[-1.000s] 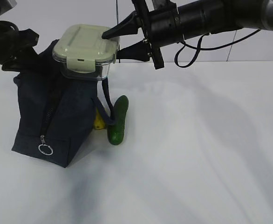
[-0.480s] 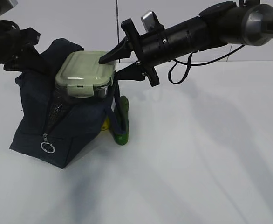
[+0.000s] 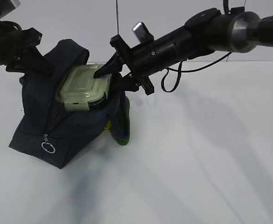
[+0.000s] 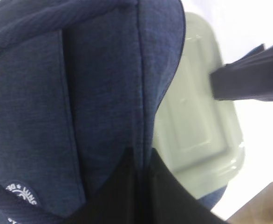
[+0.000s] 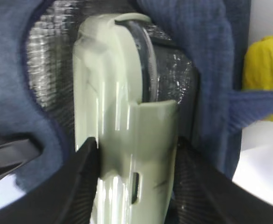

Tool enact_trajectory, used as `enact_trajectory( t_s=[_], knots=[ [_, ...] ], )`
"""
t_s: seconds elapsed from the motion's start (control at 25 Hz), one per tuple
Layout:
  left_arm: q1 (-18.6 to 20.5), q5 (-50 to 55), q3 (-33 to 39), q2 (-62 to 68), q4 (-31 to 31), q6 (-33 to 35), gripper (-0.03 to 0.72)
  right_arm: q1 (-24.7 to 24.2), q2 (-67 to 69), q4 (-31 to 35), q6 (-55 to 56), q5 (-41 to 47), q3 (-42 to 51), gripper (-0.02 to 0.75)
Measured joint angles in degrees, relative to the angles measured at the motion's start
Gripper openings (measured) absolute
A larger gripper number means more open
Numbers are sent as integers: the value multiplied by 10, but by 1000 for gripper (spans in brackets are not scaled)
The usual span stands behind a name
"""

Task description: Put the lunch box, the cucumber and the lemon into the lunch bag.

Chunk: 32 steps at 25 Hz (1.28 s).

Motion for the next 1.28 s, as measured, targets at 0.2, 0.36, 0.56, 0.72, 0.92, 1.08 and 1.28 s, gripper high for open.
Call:
enact_trajectory(
  t_s=[0.2, 0.36, 0.56, 0.72, 0.92, 1.08, 1.28],
  knots=[
    [0, 0, 0, 3, -4, 0, -3, 15, 24, 8, -9, -23, 0, 351],
    [0, 0, 0, 4, -5, 0, -3, 25, 30, 21, -23, -38, 0, 351],
    [0, 1, 0, 4, -9, 0, -3, 39, 32, 59, -72, -70, 0, 351],
    [0, 2, 0, 4, -10, 0, -3, 50, 33, 103, -138, -81, 0, 351],
    [0, 3, 0, 4, -11, 1, -3, 54, 33, 135, -181, -100, 0, 351],
    [-1, 4, 0, 4, -11, 1, -3, 54, 33, 138, -191, -104, 0, 351],
    [-22, 4, 0, 4, -9, 5, -3, 62, 38, 143, -202, -109, 0, 351]
  ],
)
